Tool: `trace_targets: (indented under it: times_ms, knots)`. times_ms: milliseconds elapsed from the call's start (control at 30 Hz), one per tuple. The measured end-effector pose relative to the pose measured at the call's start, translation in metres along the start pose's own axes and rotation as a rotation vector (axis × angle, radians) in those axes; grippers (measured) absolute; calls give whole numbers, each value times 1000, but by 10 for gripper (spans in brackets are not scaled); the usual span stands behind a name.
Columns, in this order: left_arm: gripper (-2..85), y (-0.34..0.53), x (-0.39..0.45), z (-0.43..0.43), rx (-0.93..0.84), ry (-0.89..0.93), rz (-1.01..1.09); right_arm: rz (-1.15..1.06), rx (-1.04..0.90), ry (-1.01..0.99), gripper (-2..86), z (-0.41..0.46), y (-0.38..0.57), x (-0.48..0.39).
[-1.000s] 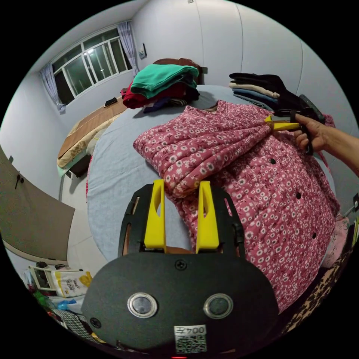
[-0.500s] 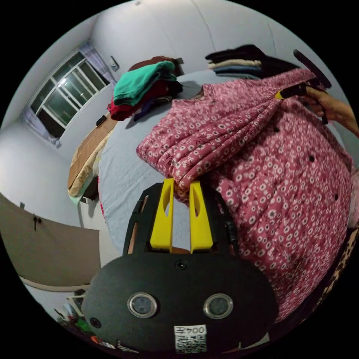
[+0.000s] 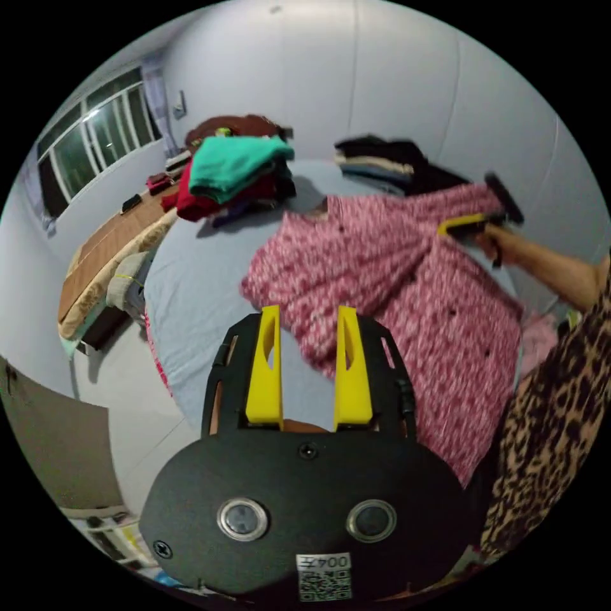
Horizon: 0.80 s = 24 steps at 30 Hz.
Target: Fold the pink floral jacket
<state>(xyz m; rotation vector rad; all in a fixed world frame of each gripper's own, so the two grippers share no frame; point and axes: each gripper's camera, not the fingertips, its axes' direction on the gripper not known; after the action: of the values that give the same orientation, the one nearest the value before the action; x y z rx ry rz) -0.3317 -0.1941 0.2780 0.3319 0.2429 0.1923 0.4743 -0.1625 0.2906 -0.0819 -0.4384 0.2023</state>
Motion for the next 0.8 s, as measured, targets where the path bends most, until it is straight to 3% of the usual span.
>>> trace_targets:
  times_ms: [100,233,467,567,800]
  knots:
    - [138,-21,6,46,-5,-12,-93,-124,-37,70,139,21,-13,-26]
    - [161,-12,13,122,-202,-64,-101,-154,-188,137,153,58,-16,-28]
    - [164,-5,17,138,-188,-125,-67,-146,-198,137,156,61,-13,-21]
    - [169,-3,11,130,-170,-85,-96,-97,-185,47,156,48,-10,-4]
    - [199,-4,37,30,-2,-7,-172,166,264,-105,163,-92,88,75]
